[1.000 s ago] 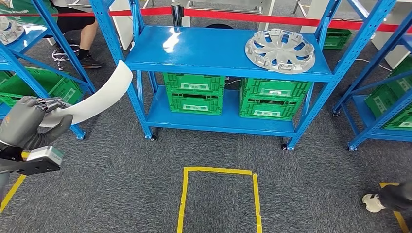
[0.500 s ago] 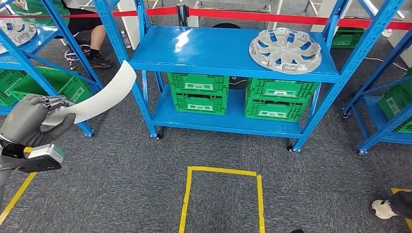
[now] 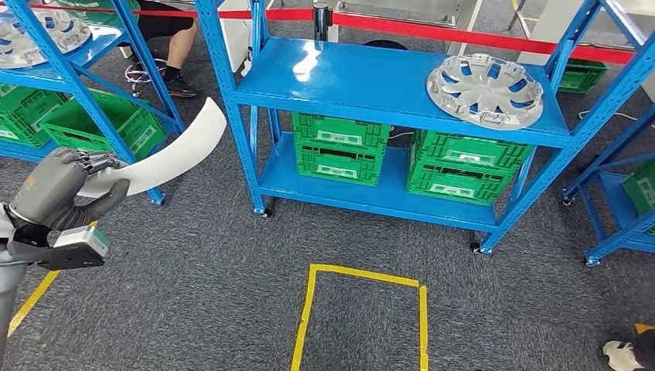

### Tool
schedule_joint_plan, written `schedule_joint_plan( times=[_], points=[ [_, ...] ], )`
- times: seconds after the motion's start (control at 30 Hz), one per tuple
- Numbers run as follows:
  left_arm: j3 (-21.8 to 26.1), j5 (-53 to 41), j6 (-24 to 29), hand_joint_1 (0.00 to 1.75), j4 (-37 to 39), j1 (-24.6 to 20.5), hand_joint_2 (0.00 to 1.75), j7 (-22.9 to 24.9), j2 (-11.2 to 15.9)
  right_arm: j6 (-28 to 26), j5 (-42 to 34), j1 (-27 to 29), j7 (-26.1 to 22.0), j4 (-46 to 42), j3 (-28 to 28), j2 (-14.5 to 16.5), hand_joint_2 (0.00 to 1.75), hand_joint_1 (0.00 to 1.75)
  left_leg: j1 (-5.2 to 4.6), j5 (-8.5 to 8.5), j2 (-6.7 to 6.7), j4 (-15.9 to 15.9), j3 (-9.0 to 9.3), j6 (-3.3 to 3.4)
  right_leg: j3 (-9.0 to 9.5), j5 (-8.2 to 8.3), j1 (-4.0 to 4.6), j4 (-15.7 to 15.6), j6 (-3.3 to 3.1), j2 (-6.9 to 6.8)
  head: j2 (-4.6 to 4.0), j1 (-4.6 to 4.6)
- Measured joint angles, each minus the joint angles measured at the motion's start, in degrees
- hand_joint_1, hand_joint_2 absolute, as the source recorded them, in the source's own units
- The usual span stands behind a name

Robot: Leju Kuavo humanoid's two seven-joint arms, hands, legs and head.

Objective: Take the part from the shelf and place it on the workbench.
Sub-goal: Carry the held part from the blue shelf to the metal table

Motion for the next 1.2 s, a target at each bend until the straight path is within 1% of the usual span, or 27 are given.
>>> schedule_joint_plan(
  times=[0.03, 0.07, 0.1, 0.17, 0.23, 0.27, 0.3, 0.37, 0.4, 0.43, 0.47, 0.53, 0.57, 0.6, 0.7, 0.73, 0.77, 0.8, 0.87, 0.9, 0.93, 0.97, 1.03, 1.07, 1.1, 1.13, 1.2],
  points=[
    [-0.15, 0.01, -0.09, 1.75, 0.11, -0.26, 1.75, -0.11, -0.03, 0.0, 0.0, -0.05, 0.02, 0.0, 0.01, -0.01, 0.0, 0.0, -0.08, -0.11, -0.21, 0.16, -0.04, -0.19, 1.85, 1.52, 0.04, -3.83, -0.18, 0.25, 0.0, 0.01],
    [-0.32, 0.03, -0.15, 1.75, 0.2, -0.53, 1.75, -0.19, -0.05, 0.0, -0.01, -0.11, -0.02, 0.0, 0.01, -0.02, 0.0, 0.0, -0.16, -0.21, -0.42, 0.29, -0.08, -0.45, 3.28, 2.51, 0.09, -6.81, -0.4, 0.39, 0.0, 0.0],
    [-0.47, 0.1, -0.2, 1.75, 0.25, -0.74, 1.75, -0.35, -0.09, 0.01, -0.05, -0.16, -0.07, 0.0, 0.01, -0.03, 0.0, 0.0, -0.24, -0.27, -0.59, 0.32, -0.12, -0.76, 4.01, 2.84, 0.15, -8.42, -0.61, 0.49, 0.0, -0.01],
    [-0.75, 0.5, -0.53, 1.75, 0.3, -1.05, 1.75, -0.62, -0.14, 0.05, -0.17, -0.19, -0.1, 0.0, 0.01, -0.03, 0.0, 0.0, -0.25, -0.24, -0.83, 0.08, -0.09, -1.5, 4.1, 2.84, 0.26, -8.92, -1.22, 0.29, 0.0, -0.02],
    [-1.02, 1.28, -1.5, 1.75, 0.36, -1.43, 1.75, -0.81, -0.02, 0.11, -0.26, -0.18, 0.0, 0.0, 0.0, -0.01, 0.0, 0.0, -0.15, -0.81, -0.31, 0.89, -0.52, -2.18, 4.29, 3.12, 0.14, -9.29, -2.03, -0.04, 0.0, -0.09],
    [-1.15, 1.72, -2.08, 1.75, 0.41, -1.68, 1.75, -0.86, 0.08, 0.13, -0.26, -0.15, 0.03, 0.0, 0.0, 0.0, 0.0, 0.0, -0.11, -1.89, 0.12, 2.65, -1.35, -2.5, 4.39, 3.24, 0.03, -9.48, -2.38, -0.22, 0.0, -0.15],
    [-1.28, 2.16, -2.64, 1.75, 0.47, -1.88, 1.75, -0.92, 0.16, 0.14, -0.26, -0.1, 0.03, 0.0, 0.0, 0.01, 0.0, 0.0, -0.03, -3.49, 0.61, 5.57, -2.71, -2.77, 4.45, 3.28, 0.0, -9.56, -2.62, -0.37, 0.0, -0.22],
    [-1.49, 2.85, -3.58, 1.75, 0.69, -2.08, 1.75, -1.02, 0.26, 0.13, -0.23, 0.09, 0.02, 0.0, 0.0, 0.01, 0.0, 0.0, 0.06, -6.82, 1.0, 12.97, -6.24, -3.2, 4.43, 3.2, 0.02, -9.53, -2.84, -0.63, 0.0, -0.26],
    [-1.57, 3.07, -3.96, 1.75, 0.84, -2.05, 1.75, -1.07, 0.3, 0.12, -0.21, 0.17, 0.02, 0.0, 0.0, 0.01, 0.0, 0.0, 0.09, -7.46, 1.07, 15.44, -7.45, -3.31, 4.43, 3.17, 0.03, -9.51, -2.87, -0.78, 0.0, -0.26],
    [-1.64, 3.22, -4.22, 1.75, 0.99, -2.03, 1.75, -1.1, 0.35, 0.08, -0.18, 0.21, 0.02, 0.0, 0.0, 0.02, 0.0, 0.0, 0.1, -6.96, 1.13, 15.82, -7.67, -3.32, 4.44, 3.13, 0.04, -9.47, -2.87, -0.93, 0.0, -0.26],
    [-1.68, 3.32, -4.35, 1.75, 1.1, -2.02, 1.75, -1.15, 0.39, 0.04, -0.16, 0.22, 0.02, 0.0, 0.0, 0.02, 0.0, 0.0, 0.1, -5.49, 1.22, 13.95, -6.75, -3.25, 4.49, 3.09, 0.04, -9.43, -2.82, -1.05, 0.0, -0.26],
    [-1.69, 3.47, -4.4, 1.75, 1.18, -2.14, 1.75, -1.25, 0.45, -0.04, -0.15, 0.19, 0.02, 0.0, 0.0, 0.03, 0.0, 0.0, 0.0, -1.94, 1.82, 6.09, -2.74, -2.87, 4.63, 2.93, 0.11, -9.28, -2.56, -1.31, 0.0, -0.26],
    [-1.69, 3.54, -4.42, 1.75, 1.17, -2.26, 1.75, -1.31, 0.45, -0.07, -0.15, 0.18, 0.02, 0.0, 0.0, 0.04, 0.0, 0.0, -0.14, -0.93, 2.11, 2.81, -1.03, -2.54, 4.65, 2.83, 0.21, -9.17, -2.32, -1.43, 0.0, -0.25],
    [-1.71, 3.6, -4.45, 1.75, 1.19, -2.41, 1.75, -1.35, 0.44, -0.1, -0.15, 0.19, 0.02, 0.0, 0.0, 0.06, 0.0, 0.0, -0.29, -0.52, 2.31, 0.79, 0.0, -2.2, 4.65, 2.77, 0.3, -9.11, -2.05, -1.56, 0.0, -0.22],
    [-1.86, 3.48, -4.51, 1.75, 1.5, -3.08, 1.75, -1.32, 0.25, -0.09, -0.17, 0.11, 0.03, 0.0, 0.0, 0.16, 0.0, 0.0, -0.39, -0.28, 1.85, -0.18, 0.3, -1.09, 4.63, 2.74, 0.32, -9.13, -1.07, -1.96, 0.0, -0.19],
    [-1.96, 3.32, -4.49, 1.75, 1.65, -3.5, 1.75, -1.28, 0.12, -0.06, -0.17, 0.06, 0.03, 0.0, 0.0, 0.2, 0.0, 0.0, -0.28, -0.1, 1.64, -0.36, 0.32, -0.71, 4.47, 2.36, 0.27, -8.66, -0.74, -1.72, 0.0, -0.17],
    [-2.06, 3.15, -4.44, 1.75, 1.79, -3.97, 1.75, -1.24, -0.09, -0.03, -0.17, 0.0, 0.01, 0.0, 0.01, 0.21, 0.0, 0.0, -0.17, 0.08, 1.48, -0.55, 0.34, -0.35, 3.87, 1.43, 0.23, -7.27, -0.44, -1.3, 0.0, -0.13],
    [-2.15, 3.0, -4.36, 1.75, 1.93, -4.35, 1.75, -1.19, -0.34, 0.0, -0.17, -0.03, 0.01, 0.0, 0.01, 0.22, 0.0, 0.0, -0.07, 0.2, 1.34, -0.66, 0.36, -0.09, 2.62, -0.1, 0.16, -4.58, -0.2, -0.8, 0.0, -0.07],
    [-2.31, 2.78, -4.15, 1.75, 2.27, -4.69, 1.75, -1.17, -0.82, 0.05, -0.17, 0.0, -0.01, 0.0, 0.01, 0.22, 0.0, 0.0, -0.11, 0.22, 1.04, -0.61, 0.22, 0.15, -1.14, -3.58, 0.13, 3.03, 0.07, -0.24, 0.0, 0.04],
    [-2.4, 2.66, -4.03, 1.75, 2.46, -4.67, 1.75, -1.2, -1.01, 0.09, -0.17, 0.06, 0.01, 0.0, 0.0, 0.22, 0.0, 0.0, -0.12, 0.21, 0.86, -0.54, 0.16, 0.17, -2.72, -4.43, 0.12, 6.02, 0.15, -0.19, 0.0, 0.05],
    [-2.5, 2.51, -3.92, 1.75, 2.66, -4.64, 1.75, -1.25, -1.15, 0.13, -0.17, 0.12, 0.01, 0.0, 0.0, 0.22, 0.0, 0.0, -0.12, 0.18, 0.67, -0.44, 0.1, 0.17, -3.35, -4.17, 0.08, 7.0, 0.18, -0.16, 0.0, 0.07],
    [-2.6, 2.38, -3.78, 1.75, 2.86, -4.64, 1.75, -1.3, -1.25, 0.16, -0.17, 0.17, 0.02, 0.0, 0.0, 0.22, 0.0, 0.0, -0.09, 0.15, 0.46, -0.32, 0.07, 0.12, -2.86, -2.9, 0.02, 5.73, 0.18, -0.15, 0.0, 0.07],
    [-2.78, 2.1, -3.48, 1.75, 3.21, -4.79, 1.75, -1.52, -1.37, 0.12, -0.17, 0.17, 0.02, 0.0, 0.0, 0.21, 0.0, 0.0, -0.04, -0.02, 0.12, 0.03, 0.01, -0.16, 0.83, 0.78, -0.11, -1.9, 0.12, 0.15, 0.0, 0.08],
    [-2.88, 1.94, -3.33, 1.75, 3.34, -4.93, 1.75, -1.64, -1.41, 0.08, -0.17, 0.14, -0.01, 0.0, 0.0, 0.21, 0.0, 0.0, -0.09, -0.16, -0.09, 0.24, -0.06, -0.43, 2.51, 2.03, -0.09, -5.41, -0.02, 0.34, 0.0, 0.06],
    [-2.98, 1.78, -3.18, 1.75, 3.45, -5.07, 1.75, -1.77, -1.47, 0.04, -0.17, 0.12, -0.04, 0.0, 0.0, 0.21, 0.0, 0.0, -0.15, -0.25, -0.26, 0.36, -0.14, -0.74, 3.61, 2.65, -0.06, -7.72, -0.22, 0.46, 0.0, 0.05],
    [-3.08, 1.63, -3.03, 1.75, 3.55, -5.2, 1.75, -1.84, -1.54, 0.01, -0.17, 0.1, -0.09, 0.0, 0.0, 0.21, 0.0, 0.0, -0.22, -0.29, -0.43, 0.35, -0.19, -1.1, 3.94, 2.64, 0.03, -8.53, -0.49, 0.52, 0.0, 0.04],
    [-3.21, 1.48, -2.81, 1.75, 3.72, -5.35, 1.75, -1.88, -1.67, -0.05, -0.17, 0.05, -0.14, 0.0, 0.0, 0.22, 0.0, 0.0, -0.21, -0.21, -0.6, 0.1, -0.23, -1.81, 3.98, 2.85, 0.07, -8.71, -1.28, 0.21, 0.0, 0.05]
  ],
)
